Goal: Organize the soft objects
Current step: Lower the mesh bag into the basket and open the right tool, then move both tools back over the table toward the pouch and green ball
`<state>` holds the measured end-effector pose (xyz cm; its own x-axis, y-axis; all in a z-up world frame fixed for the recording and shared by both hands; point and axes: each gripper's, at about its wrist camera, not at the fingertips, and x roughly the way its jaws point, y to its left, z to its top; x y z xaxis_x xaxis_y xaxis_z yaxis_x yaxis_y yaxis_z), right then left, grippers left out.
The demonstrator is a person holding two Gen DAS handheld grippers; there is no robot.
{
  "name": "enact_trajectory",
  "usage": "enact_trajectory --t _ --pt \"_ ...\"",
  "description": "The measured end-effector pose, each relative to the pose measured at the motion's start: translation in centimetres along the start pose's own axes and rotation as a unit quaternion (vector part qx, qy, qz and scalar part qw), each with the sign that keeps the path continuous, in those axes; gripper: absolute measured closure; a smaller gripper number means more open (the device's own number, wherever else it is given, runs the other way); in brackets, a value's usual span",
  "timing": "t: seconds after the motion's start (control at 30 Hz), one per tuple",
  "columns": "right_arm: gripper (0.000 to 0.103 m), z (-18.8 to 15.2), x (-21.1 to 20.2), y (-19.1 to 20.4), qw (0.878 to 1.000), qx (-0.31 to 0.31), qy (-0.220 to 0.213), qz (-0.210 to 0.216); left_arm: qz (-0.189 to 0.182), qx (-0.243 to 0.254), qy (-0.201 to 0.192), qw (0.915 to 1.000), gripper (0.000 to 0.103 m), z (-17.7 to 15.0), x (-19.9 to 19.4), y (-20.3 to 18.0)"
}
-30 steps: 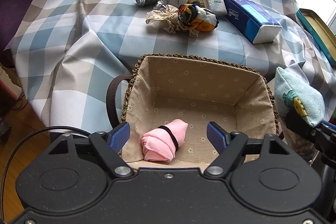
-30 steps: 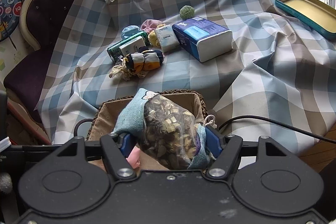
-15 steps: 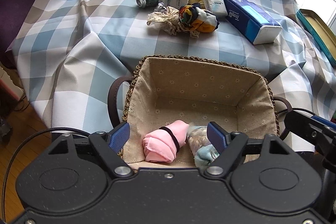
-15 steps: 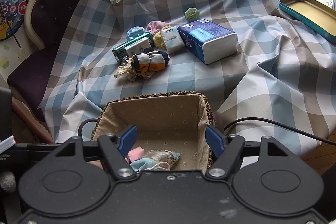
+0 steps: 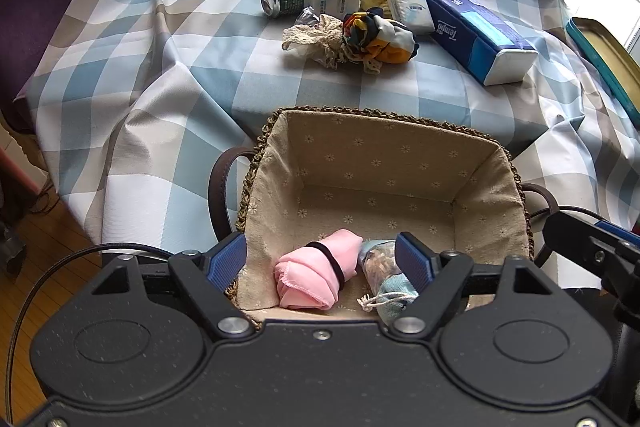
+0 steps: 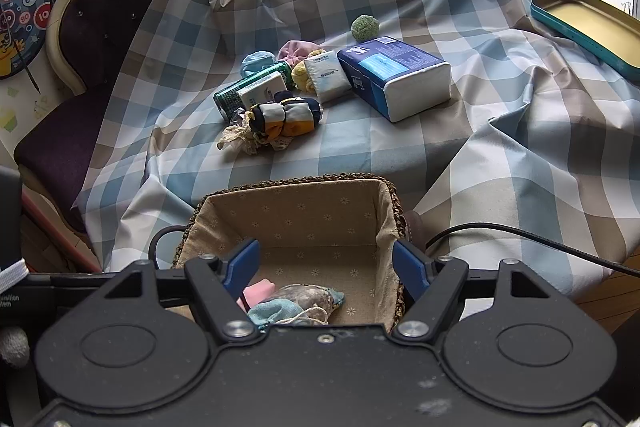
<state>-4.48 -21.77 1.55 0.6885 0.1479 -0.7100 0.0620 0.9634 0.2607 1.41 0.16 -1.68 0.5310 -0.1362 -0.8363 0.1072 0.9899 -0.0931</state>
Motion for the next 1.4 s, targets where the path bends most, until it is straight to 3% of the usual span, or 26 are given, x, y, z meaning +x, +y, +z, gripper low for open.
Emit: enact_trajectory --t 1.4 --pt "0.028 -0.21 0.24 0.47 1.000 -0.001 0.007 0.002 0.005 -0.001 0.000 1.0000 0.025 -0.12 0.20 0.21"
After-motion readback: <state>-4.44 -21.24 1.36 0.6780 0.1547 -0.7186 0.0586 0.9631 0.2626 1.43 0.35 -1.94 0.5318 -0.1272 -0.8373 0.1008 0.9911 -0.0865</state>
